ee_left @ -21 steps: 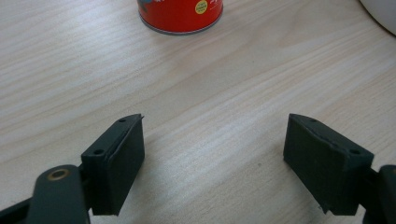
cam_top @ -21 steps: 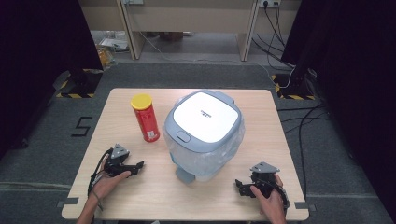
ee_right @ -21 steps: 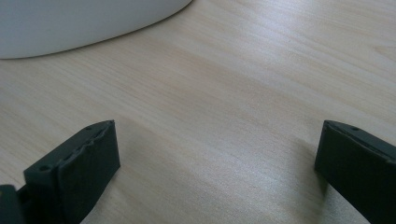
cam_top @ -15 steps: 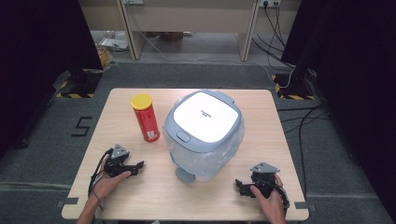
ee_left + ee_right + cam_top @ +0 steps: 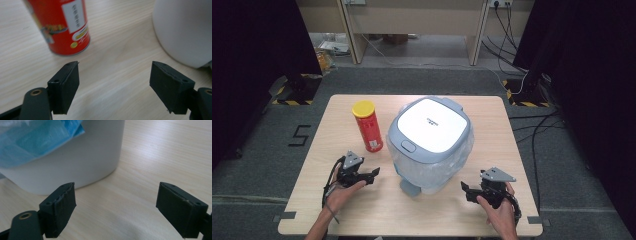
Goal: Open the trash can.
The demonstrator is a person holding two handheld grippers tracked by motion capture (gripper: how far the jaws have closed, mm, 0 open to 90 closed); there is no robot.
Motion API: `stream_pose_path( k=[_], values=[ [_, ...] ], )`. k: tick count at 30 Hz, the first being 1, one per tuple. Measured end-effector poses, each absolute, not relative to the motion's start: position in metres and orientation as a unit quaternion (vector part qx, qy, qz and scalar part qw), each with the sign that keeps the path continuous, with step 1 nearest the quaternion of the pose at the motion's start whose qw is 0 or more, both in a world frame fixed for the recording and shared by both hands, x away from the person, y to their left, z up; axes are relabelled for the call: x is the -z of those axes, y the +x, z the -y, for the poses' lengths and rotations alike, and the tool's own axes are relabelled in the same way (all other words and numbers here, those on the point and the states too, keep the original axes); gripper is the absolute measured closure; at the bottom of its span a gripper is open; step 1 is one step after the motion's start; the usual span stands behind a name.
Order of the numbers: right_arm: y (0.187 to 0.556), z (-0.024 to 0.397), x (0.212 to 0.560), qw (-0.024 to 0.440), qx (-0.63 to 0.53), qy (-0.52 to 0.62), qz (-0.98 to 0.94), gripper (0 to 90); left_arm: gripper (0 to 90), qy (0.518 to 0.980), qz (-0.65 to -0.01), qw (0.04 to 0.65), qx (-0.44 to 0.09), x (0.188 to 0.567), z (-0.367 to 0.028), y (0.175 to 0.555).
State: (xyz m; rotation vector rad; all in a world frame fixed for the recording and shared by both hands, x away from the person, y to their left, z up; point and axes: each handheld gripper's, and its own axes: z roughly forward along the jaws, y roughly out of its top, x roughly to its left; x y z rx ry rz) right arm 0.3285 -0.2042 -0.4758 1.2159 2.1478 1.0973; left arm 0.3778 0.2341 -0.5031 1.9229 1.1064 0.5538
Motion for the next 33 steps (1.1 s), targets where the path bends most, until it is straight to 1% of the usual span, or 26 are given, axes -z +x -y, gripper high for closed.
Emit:
stream_pose_path(
  k=[6,10,13,15,17,18,20,22,24,28,29,30,33],
  values=[
    [0.339,0.191,0.473,0.219,-0.395,0.439,-0.777,15.5,23.7,0.767,-0.432,0.419,-0.225,0.501,-0.212,0.387],
    [0.341,0.186,0.471,0.219,-0.401,0.433,-0.777,15.8,23.9,0.768,-0.426,0.419,-0.232,0.499,-0.206,0.389],
    [0.343,0.182,0.47,0.217,-0.402,0.431,-0.779,16.0,24.1,0.761,-0.428,0.429,-0.23,0.498,-0.2,0.392],
    [0.346,0.178,0.469,0.218,-0.407,0.427,-0.777,16.3,24.2,0.765,-0.424,0.428,-0.227,0.499,-0.195,0.395],
    [0.348,0.177,0.468,0.219,-0.409,0.424,-0.778,16.3,24.4,0.768,-0.421,0.425,-0.227,0.501,-0.19,0.397],
    [0.352,0.177,0.467,0.221,-0.405,0.422,-0.78,12.9,24.6,0.771,-0.419,0.421,-0.229,0.503,-0.188,0.399],
    [0.357,0.179,0.466,0.217,-0.405,0.423,-0.781,14.3,24.7,0.778,-0.413,0.413,-0.231,0.506,-0.185,0.401],
    [0.361,0.183,0.466,0.216,-0.412,0.426,-0.776,14.2,24.9,0.778,-0.414,0.417,-0.22,0.508,-0.181,0.402],
    [0.364,0.185,0.465,0.214,-0.414,0.429,-0.773,14.2,28.0,0.779,-0.414,0.415,-0.222,0.508,-0.18,0.402],
    [0.385,0.193,0.465,0.215,-0.425,0.432,-0.766,14.2,30.5,0.775,-0.421,0.419,-0.214,0.508,-0.18,0.399],
    [0.385,0.193,0.465,0.215,-0.425,0.432,-0.766,14.2,30.9,0.775,-0.421,0.419,-0.214,0.508,-0.18,0.399],
    [0.396,0.196,0.466,0.202,-0.43,0.436,-0.764,14.4,31.1,0.775,-0.42,0.419,-0.217,0.508,-0.179,0.398],
    [0.407,0.196,0.465,0.199,-0.428,0.438,-0.765,14.9,31.9,0.776,-0.42,0.417,-0.219,0.508,-0.178,0.397]
  ],
)
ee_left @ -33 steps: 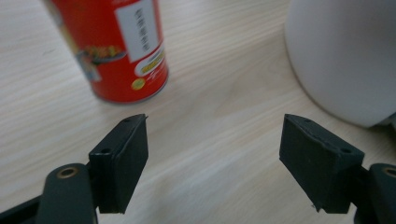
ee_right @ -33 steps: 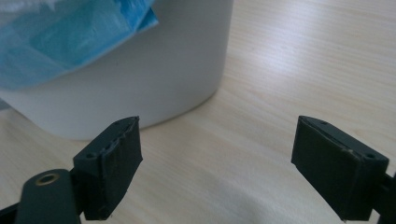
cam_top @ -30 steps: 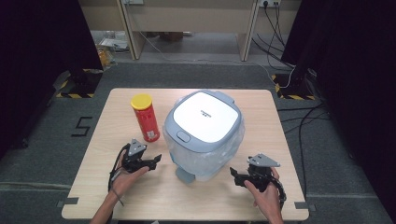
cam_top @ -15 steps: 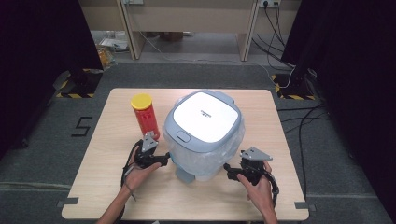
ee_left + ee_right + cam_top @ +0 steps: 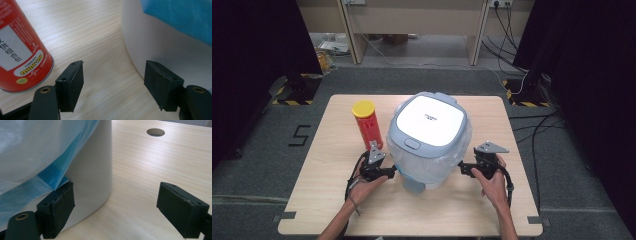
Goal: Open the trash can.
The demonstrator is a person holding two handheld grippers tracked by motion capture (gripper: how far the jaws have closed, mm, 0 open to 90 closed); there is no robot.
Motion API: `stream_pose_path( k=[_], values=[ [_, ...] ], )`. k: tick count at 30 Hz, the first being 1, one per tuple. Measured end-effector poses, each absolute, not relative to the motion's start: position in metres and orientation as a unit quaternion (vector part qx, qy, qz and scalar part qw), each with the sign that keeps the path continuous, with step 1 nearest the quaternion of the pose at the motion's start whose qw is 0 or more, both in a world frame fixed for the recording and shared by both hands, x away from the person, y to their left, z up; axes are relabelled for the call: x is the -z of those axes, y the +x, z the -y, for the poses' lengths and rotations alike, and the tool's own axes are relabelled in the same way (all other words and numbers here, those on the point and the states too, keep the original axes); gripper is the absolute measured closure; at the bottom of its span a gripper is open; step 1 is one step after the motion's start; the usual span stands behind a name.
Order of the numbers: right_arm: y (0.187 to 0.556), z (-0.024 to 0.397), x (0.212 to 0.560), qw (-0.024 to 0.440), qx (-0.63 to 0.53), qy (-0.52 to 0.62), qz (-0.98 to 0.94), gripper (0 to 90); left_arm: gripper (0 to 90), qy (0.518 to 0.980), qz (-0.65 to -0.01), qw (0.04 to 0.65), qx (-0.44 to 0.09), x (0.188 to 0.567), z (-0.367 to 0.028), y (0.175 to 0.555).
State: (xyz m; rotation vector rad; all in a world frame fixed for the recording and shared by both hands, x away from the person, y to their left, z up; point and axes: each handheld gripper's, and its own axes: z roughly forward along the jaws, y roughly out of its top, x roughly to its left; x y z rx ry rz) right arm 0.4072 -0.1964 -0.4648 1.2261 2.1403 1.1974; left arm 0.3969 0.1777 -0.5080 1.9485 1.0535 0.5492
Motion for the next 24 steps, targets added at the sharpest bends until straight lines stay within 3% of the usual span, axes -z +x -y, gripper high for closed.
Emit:
stream_pose_path(
  k=[9,18,24],
  values=[
    [0.438,0.202,0.463,0.207,-0.423,0.458,-0.754,22.9,32.4,0.777,-0.412,0.425,-0.214,0.509,-0.162,0.394],
    [0.401,0.199,0.472,0.217,-0.393,0.443,-0.776,22.1,30.4,0.785,-0.402,0.423,-0.208,0.508,-0.154,0.394],
    [0.405,0.198,0.471,0.231,-0.387,0.439,-0.777,22.3,31.9,0.785,-0.404,0.421,-0.211,0.507,-0.151,0.395]
  ],
)
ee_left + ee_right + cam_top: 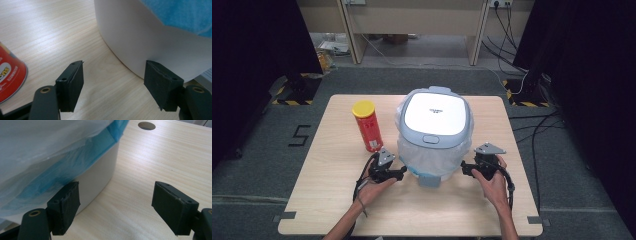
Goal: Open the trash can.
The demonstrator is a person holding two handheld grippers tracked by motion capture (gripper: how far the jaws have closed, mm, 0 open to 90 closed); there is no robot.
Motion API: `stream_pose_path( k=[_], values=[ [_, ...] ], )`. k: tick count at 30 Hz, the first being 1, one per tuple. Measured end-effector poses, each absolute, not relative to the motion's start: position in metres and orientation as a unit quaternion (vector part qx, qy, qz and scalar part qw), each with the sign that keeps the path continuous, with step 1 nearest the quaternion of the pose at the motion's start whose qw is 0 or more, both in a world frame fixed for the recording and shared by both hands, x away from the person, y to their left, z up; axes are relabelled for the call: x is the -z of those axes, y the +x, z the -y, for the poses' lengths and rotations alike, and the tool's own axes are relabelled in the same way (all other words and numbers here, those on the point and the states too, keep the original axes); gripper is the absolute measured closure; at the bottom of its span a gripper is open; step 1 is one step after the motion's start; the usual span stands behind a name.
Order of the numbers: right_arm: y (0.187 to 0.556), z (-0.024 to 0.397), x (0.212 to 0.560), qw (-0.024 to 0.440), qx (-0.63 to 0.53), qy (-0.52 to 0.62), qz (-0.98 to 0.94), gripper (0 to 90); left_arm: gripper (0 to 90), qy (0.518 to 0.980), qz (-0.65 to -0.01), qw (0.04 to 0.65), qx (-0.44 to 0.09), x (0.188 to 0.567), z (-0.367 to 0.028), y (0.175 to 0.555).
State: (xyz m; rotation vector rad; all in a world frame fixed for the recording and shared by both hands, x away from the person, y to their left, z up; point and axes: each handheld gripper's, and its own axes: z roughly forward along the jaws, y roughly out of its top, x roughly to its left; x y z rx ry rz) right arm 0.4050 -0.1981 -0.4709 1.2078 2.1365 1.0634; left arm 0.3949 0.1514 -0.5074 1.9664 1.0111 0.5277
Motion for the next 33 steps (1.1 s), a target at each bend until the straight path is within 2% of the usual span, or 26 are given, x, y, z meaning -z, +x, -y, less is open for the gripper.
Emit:
stream_pose_path(
  k=[4,11,18,26,33],
  values=[
    [0.411,0.203,0.474,0.219,-0.401,0.449,-0.768,22.3,31.7,0.786,-0.401,0.422,-0.206,0.507,-0.148,0.397],
    [0.419,0.209,0.474,0.223,-0.399,0.456,-0.764,23.3,31.4,0.787,-0.398,0.422,-0.211,0.507,-0.14,0.397],
    [0.418,0.212,0.47,0.232,-0.38,0.481,-0.755,20.3,25.8,0.791,-0.386,0.425,-0.21,0.503,-0.14,0.396],
    [0.357,0.205,0.476,0.226,-0.398,0.463,-0.759,19.8,25.2,0.798,-0.385,0.406,-0.222,0.502,-0.169,0.385],
    [0.327,0.188,0.478,0.203,-0.417,0.424,-0.778,20.2,24.7,0.793,-0.416,0.385,-0.222,0.516,-0.214,0.374]
  ],
)
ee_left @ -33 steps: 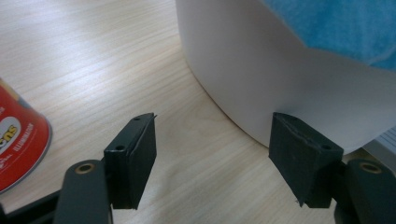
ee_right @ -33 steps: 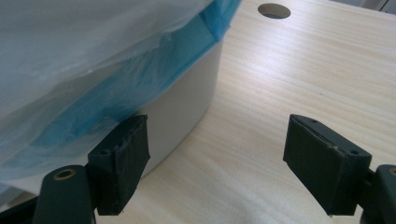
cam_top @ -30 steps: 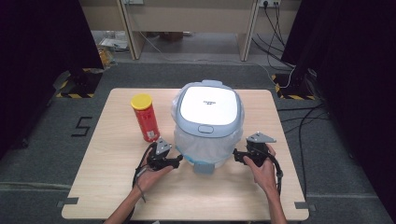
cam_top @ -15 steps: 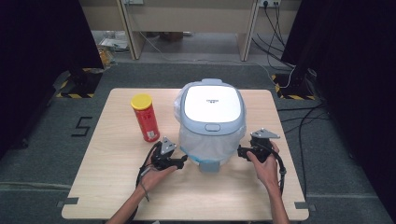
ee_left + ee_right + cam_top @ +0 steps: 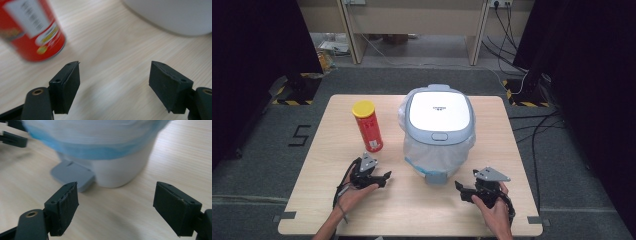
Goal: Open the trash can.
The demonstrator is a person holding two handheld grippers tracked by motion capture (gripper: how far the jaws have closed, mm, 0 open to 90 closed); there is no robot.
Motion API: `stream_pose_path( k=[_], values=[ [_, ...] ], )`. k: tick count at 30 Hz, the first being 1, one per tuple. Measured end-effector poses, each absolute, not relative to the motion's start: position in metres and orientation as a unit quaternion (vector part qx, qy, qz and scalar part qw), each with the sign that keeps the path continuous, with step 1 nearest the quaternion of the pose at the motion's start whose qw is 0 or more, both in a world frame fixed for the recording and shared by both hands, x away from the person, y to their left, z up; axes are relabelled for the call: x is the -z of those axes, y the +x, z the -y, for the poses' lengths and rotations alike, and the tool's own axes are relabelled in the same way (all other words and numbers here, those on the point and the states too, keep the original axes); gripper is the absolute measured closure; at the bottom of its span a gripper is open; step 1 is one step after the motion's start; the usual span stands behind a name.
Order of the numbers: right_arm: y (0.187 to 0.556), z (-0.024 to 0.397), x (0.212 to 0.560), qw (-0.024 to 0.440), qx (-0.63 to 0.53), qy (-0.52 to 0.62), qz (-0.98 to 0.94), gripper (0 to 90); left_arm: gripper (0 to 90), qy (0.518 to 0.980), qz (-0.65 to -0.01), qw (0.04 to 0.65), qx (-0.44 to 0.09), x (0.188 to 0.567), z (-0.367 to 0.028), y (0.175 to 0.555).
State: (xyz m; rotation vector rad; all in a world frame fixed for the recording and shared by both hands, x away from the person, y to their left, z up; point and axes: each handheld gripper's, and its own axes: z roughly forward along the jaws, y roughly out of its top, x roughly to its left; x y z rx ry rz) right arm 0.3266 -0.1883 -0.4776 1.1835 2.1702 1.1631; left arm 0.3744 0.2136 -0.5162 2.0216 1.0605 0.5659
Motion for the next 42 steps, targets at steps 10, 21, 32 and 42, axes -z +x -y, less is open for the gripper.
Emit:
stream_pose_path(
  k=[10,21,32,42],
  values=[
    [0.319,0.149,0.48,0.177,-0.431,0.379,-0.8,20.9,23.5,0.797,-0.432,0.366,-0.211,0.523,-0.241,0.375],
    [0.324,0.115,0.489,0.159,-0.428,0.345,-0.82,21.5,21.3,0.796,-0.438,0.371,-0.194,0.524,-0.273,0.381],
    [0.328,0.102,0.501,0.166,-0.42,0.334,-0.827,20.7,21.0,0.794,-0.441,0.37,-0.195,0.524,-0.274,0.381],
    [0.326,0.1,0.505,0.177,-0.413,0.332,-0.829,19.7,20.4,0.794,-0.442,0.369,-0.195,0.524,-0.274,0.382]
  ],
)
